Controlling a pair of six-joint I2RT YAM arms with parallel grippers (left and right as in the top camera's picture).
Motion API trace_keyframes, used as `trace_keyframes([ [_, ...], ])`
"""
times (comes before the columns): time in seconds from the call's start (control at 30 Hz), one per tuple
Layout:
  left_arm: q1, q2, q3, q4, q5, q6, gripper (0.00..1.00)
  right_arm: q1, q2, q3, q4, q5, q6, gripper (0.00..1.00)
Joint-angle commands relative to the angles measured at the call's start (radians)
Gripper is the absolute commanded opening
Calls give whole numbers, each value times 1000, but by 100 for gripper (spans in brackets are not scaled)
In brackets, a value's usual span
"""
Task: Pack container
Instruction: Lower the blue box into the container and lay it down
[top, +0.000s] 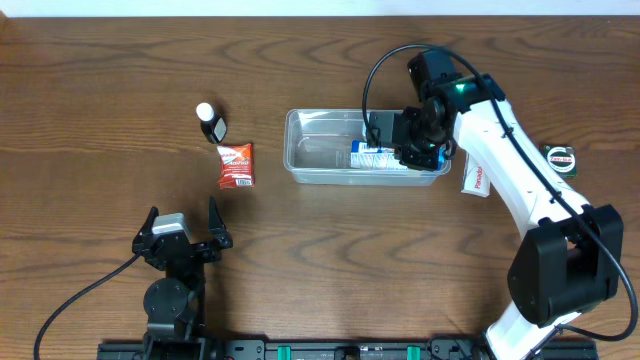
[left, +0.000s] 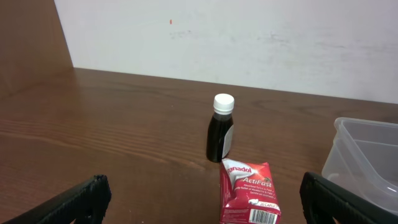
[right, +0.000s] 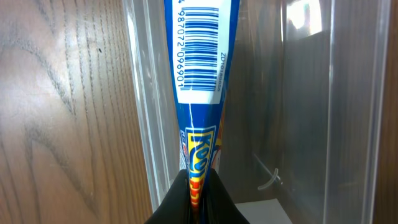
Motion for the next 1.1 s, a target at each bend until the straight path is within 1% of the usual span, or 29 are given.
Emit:
trace_keyframes([
  [0.0,4,-7,-30,-18,-1,10,98,-6,-5,-6,9,-26,-16,5],
  [1.07,4,-7,-30,-18,-1,10,98,-6,0,-53,30,-26,-15,4],
])
